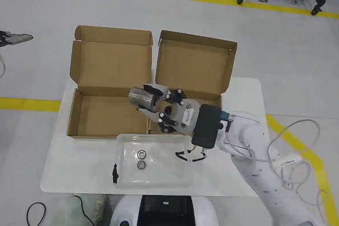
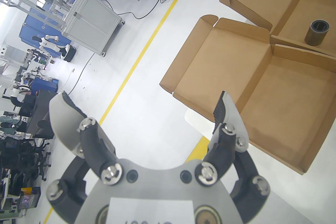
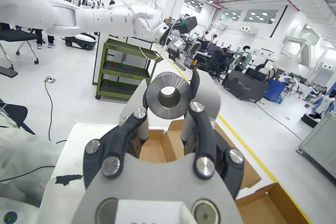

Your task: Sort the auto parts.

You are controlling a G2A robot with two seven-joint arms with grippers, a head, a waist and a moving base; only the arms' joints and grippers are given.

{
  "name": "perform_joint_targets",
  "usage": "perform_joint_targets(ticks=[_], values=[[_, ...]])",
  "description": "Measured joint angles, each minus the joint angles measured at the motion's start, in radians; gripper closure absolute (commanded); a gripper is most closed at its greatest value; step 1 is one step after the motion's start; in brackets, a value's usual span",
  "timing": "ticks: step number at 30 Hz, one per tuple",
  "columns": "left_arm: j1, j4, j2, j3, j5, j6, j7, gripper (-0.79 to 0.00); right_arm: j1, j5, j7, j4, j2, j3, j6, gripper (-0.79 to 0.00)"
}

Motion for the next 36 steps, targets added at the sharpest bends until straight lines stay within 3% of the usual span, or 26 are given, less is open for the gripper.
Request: perform_joint_targets(ticks=[7, 18, 36], values=[[0.0, 0.0, 0.0, 0.0, 0.0, 0.0, 0.0, -0.785, -0.071, -0.034, -0.004, 0.045, 0.005, -0.001, 0.035, 0.0], [0.0, 0.0, 0.0, 0.0, 0.0, 0.0, 0.0, -0.785, -0.168, -0.105, 0.208, 0.124, 0.017, 0.035, 0.184, 0.0], [0.0, 0.0, 0.0, 0.0, 0.0, 0.0, 0.0, -0.785, -0.109, -0.054, 0.605, 0.278, 0.013, 0.041, 0.284, 0.0]])
